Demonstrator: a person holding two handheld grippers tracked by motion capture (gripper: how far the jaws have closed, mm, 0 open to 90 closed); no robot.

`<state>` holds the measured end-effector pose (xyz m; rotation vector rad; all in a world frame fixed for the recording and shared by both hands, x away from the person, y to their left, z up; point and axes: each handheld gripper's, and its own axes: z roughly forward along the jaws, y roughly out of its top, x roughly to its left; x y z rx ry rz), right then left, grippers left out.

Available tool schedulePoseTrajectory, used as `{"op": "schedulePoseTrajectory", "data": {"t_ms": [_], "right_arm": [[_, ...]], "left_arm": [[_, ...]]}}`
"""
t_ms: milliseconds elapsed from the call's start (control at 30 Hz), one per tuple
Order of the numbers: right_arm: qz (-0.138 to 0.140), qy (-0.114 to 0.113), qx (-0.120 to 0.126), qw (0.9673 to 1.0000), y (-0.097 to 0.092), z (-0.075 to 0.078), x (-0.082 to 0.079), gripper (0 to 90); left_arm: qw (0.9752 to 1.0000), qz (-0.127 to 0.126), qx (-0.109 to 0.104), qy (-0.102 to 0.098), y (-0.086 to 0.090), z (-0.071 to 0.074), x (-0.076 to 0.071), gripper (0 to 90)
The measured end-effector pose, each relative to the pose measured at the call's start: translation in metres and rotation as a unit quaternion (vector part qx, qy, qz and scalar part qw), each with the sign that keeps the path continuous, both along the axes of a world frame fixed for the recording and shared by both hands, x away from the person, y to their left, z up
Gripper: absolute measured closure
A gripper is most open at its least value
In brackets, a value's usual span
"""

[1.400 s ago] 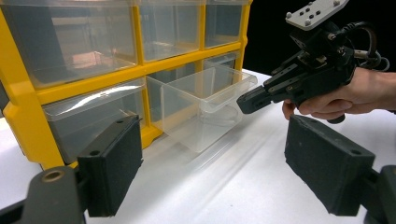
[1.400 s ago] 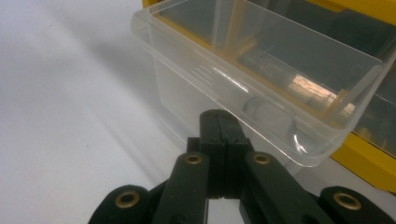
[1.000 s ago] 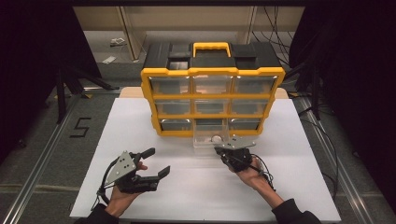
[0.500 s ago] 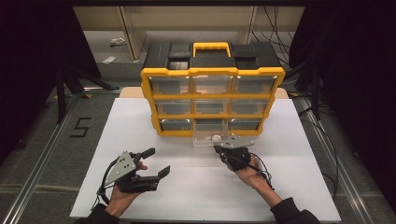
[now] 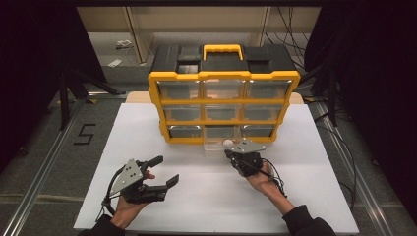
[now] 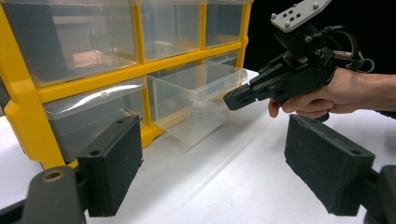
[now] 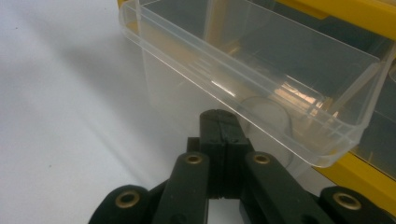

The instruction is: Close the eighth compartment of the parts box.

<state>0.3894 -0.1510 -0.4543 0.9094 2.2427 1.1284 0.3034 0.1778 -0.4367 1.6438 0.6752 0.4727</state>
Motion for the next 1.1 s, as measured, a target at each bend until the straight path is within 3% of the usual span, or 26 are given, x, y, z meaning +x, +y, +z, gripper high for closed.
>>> {"op": "schedulePoseTrajectory", "data": {"t_ms": [1100], "right_arm": [[-0.018,-0.01,-0.006,0.9998,0.005,-0.005,0.016,90.0]], "left_arm": [[1.0,0.002,0.001,0.0,0.0,0.0,0.0,19.0]]}}
